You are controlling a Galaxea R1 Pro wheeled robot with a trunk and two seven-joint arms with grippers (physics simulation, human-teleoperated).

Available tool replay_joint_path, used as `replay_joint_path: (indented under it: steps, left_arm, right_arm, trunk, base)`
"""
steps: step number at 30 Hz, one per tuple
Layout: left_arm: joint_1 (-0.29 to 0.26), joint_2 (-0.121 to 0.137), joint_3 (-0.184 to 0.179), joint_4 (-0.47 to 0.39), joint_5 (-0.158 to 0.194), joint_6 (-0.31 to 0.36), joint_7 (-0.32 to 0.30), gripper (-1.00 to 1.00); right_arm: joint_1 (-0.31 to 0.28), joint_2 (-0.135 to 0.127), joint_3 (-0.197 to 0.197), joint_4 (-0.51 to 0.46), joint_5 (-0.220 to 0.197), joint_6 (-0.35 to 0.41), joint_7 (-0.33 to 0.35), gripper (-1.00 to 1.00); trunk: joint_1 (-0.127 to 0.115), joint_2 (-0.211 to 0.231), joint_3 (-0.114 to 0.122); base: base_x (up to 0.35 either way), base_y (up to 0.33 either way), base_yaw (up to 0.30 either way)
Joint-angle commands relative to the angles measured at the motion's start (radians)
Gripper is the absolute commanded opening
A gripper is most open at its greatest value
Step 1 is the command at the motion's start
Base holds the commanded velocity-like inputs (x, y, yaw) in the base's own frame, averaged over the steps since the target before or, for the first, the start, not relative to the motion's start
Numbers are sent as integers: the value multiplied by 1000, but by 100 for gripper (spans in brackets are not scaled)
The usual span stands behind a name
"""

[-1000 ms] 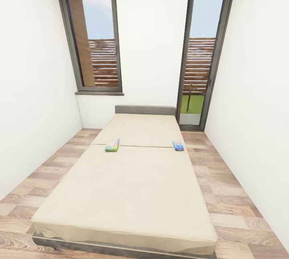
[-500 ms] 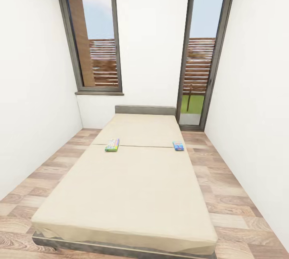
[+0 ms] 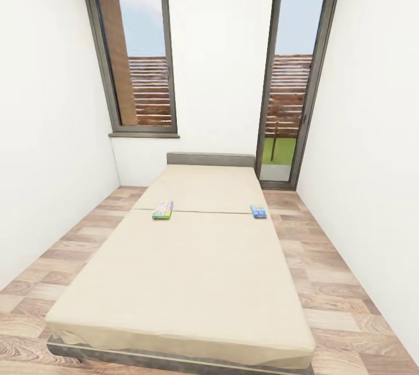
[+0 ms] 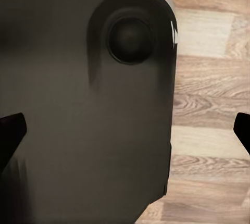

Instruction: Put all the toys in the child's room - the three board games (two on the bed and one on the table), the two jigsaw puzzles on the table, and the tennis ball on the table - inside the toy box on the table in the child's room.

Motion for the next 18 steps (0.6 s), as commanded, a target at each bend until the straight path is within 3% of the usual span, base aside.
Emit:
replay_joint_path:
  steps: [1,9,18]
  left_arm:
    - [0,0,1,0,0,-1,0,100]
    - [0,6,1,-8,2,0,0,100]
    - [-1,11,0,-104,0,14,-6,100]
  right_arm:
    - [0,0,0,0,0,-3,0,100]
    - [0,7,-4,0,-4,-5,1,100]
    - [1,12,-11,-13,-11,-35,4,100]
  trunk:
    - [-4,7,2]
    - [-35,63,27]
    - [-69,126,56]
  base:
    - [0,0,0]
    - [0,0,0]
    - [0,0,0]
